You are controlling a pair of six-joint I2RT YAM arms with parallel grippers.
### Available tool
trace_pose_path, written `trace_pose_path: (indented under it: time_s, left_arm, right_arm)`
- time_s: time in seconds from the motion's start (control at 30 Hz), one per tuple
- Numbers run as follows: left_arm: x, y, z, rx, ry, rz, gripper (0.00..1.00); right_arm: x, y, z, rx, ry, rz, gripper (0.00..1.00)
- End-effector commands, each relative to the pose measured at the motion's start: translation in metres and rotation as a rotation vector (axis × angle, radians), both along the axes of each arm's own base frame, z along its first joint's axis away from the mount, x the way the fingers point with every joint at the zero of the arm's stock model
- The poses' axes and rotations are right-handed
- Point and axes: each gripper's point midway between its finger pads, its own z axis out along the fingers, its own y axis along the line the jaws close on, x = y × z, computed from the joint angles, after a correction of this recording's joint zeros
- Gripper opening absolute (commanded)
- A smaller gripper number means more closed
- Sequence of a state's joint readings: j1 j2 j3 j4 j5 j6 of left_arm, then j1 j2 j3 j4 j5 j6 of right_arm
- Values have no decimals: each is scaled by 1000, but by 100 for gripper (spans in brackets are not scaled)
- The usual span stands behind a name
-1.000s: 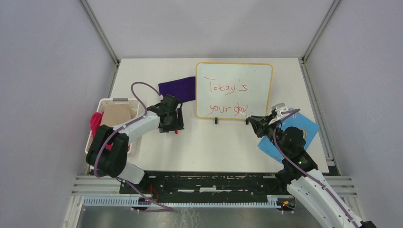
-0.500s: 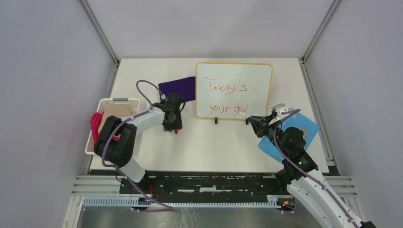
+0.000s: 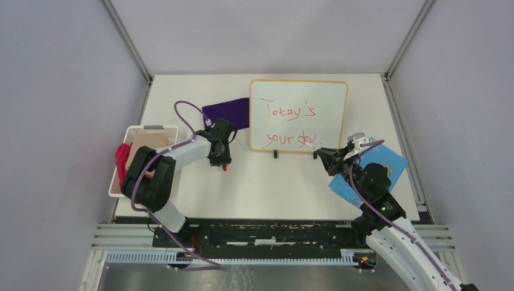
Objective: Write a sentence on the whiteboard
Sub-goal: Close the whiteboard marker at the center of the board.
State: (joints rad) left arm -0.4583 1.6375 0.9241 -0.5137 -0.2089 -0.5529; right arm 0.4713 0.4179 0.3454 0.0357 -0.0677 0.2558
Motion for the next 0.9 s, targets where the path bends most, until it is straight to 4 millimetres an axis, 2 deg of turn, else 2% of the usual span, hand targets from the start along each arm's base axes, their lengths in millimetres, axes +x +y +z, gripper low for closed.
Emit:
trace_pose_path:
  time_s: [0.0,0.47,0.73,0.87]
  left_arm:
    - [-6,-2,-12,-4,16,42,39]
    - [-11,-7,-18,-31,31,35,28]
    - [-13,-8,-16,-38,24,40,17]
    - [-12,-13,-7,-74,-8,45,7]
  right_arm:
    - [1,0,9,11,-36,-5,0]
    - [1,-1,8,10,-29,-8,0]
    - [0,-1,7,8,-22,-9,0]
    - [0,-2,8,0,-22,-13,0]
